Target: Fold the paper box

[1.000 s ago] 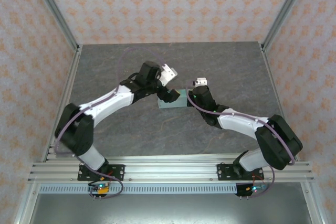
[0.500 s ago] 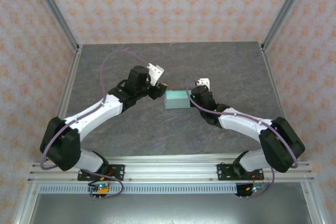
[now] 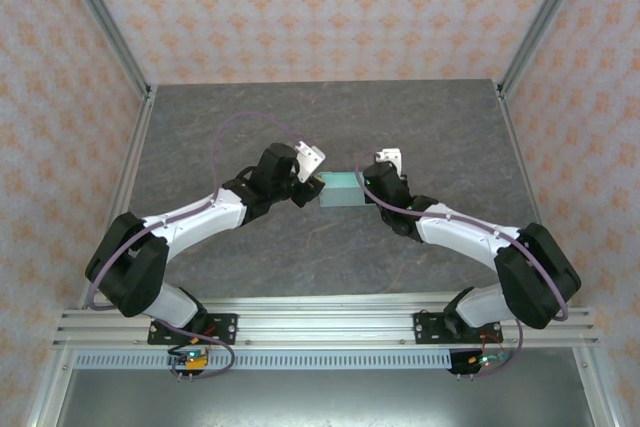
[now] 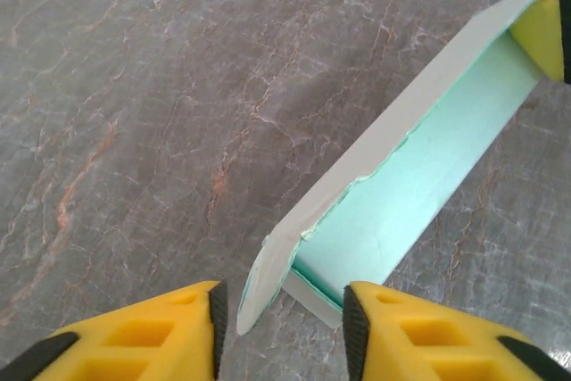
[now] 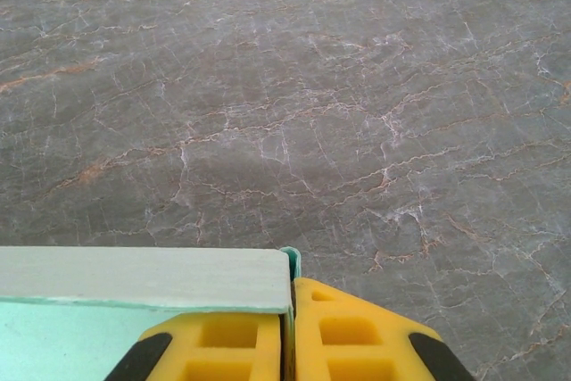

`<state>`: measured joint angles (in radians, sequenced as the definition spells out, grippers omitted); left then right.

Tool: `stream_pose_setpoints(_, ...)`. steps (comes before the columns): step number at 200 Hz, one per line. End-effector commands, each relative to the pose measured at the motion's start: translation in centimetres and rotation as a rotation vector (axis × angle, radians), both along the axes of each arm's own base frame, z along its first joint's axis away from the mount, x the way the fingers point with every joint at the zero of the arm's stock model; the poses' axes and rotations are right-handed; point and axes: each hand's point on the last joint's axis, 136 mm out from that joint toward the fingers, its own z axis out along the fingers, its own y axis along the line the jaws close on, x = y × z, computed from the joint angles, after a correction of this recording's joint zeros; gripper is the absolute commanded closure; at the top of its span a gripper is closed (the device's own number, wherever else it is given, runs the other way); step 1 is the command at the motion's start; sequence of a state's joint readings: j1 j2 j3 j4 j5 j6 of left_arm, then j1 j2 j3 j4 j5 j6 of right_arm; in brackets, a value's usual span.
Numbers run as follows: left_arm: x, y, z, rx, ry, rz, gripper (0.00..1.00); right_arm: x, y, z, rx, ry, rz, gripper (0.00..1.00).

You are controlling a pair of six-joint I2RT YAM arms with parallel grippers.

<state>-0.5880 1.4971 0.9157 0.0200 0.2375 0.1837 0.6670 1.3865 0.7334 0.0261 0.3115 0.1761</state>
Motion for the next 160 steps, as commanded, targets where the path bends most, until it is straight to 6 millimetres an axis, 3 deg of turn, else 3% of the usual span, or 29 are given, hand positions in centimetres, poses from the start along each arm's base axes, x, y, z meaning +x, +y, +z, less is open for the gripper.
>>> stream_pose_setpoints(1, 1.4, -0.3, 0.4, -0.006, -0.002, -0.015, 0.7, -0.4, -0.3, -0.6, -0.008, 0.029, -0.02, 0.9)
stream_pose_setpoints(23, 0.9, -1.4, 0.3, -0.021, 0.039, -0.099, 0.8, -0.6, -0.3, -0.8, 0.005, 0.036, -0.023, 0.9)
stream_pose_setpoints(78, 0.2, -1.8, 0.4, -0.036, 0.021, -0.188, 0.77, -0.9, -0.5, -0.8, 0.024, 0.037, -0.031, 0.9)
stream_pose_setpoints(89, 0.0, -1.6, 0.7, -0.064, 0.039, -0.232, 0.71, -1.0, -0.5, -0.7, 0.027, 0.036, -0.035, 0.9)
stream_pose_setpoints(108, 0.6, -0.9, 1.8, -0.127, 0.025, -0.261, 0.49, -1.1, -0.6, -0.7, 0.034, 0.035, -0.034, 0.9)
stream_pose_setpoints(130, 1.5, 0.2, 2.1, -0.114, 0.014, -0.263, 0.49, -1.2, -0.8, -0.7, 0.027, 0.032, -0.037, 0.9)
stream_pose_setpoints(160, 1.1, -0.1, 1.4, -0.085, 0.054, -0.319, 0.52, -1.2, -0.8, -0.5, 0.022, 0.027, -0.036, 0.9)
